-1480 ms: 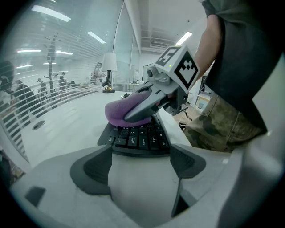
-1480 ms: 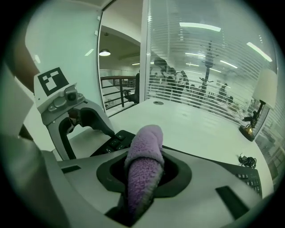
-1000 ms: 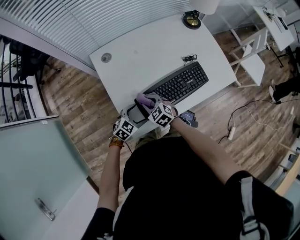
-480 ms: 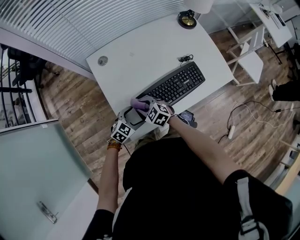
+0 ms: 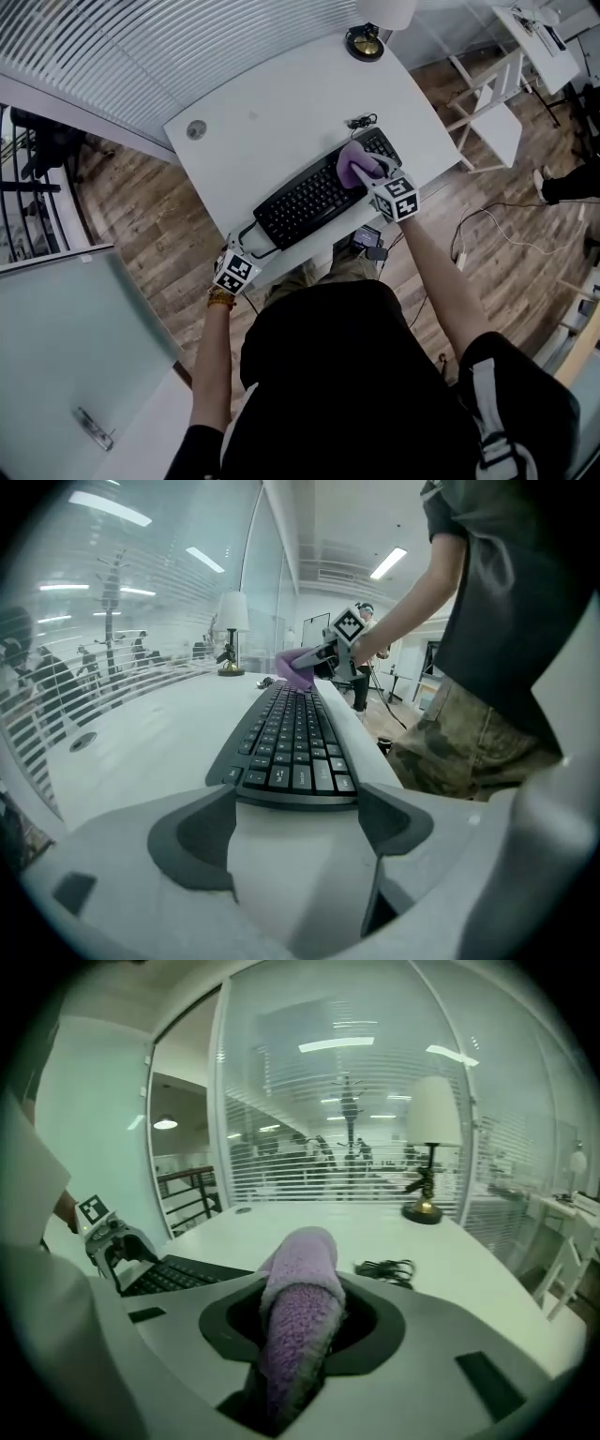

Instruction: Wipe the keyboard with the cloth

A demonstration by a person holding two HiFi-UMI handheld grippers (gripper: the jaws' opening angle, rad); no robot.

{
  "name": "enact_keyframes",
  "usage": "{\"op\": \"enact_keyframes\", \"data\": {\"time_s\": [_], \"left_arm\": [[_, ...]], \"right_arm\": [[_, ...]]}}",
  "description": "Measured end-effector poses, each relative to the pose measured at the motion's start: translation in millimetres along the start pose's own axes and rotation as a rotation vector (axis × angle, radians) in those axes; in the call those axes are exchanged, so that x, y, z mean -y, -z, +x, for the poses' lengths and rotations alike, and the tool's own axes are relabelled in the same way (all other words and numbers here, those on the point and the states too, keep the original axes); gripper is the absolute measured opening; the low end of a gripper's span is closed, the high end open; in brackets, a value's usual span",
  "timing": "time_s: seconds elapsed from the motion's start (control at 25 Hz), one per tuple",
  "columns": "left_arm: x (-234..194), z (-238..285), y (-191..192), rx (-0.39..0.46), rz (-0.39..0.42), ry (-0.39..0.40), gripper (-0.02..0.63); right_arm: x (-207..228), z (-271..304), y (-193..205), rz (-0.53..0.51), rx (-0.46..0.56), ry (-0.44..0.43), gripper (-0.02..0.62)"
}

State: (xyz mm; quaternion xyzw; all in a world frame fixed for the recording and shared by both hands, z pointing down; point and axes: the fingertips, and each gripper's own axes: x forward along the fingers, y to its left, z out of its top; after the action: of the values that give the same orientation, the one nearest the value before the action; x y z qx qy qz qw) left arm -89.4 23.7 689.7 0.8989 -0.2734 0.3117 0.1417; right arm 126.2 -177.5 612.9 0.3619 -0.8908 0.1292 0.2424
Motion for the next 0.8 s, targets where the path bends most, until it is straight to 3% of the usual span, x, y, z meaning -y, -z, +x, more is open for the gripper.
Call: {"op": "enact_keyframes", "data": {"time_s": [0.16,0.36,0.52,0.8], "left_arm": [[1.6,1.4,4.9,-0.008,-0.006,0.004,0.402],[0.3,0.0,-2.0,-0.024,-0.005,0.002,0.402],[0.5,0.7,-4.9,-0.029,-0.008,0.002,0.402],[-1.0,2.4,-4.1,-0.043,-0.015,-0.002,0.402]], "right_arm": [[90.8,-36.7,19.9,0.014,-0.047,0.159,0.125],[150.9,-54.1,36.3,0.032,-0.092,0.239,0.124],[161.6,-47.0,46.6,0.026,-0.121,0.236,0.124],[142.4,-19.5,60.8,-0.035,-0.180,0.206,0.121]]}}
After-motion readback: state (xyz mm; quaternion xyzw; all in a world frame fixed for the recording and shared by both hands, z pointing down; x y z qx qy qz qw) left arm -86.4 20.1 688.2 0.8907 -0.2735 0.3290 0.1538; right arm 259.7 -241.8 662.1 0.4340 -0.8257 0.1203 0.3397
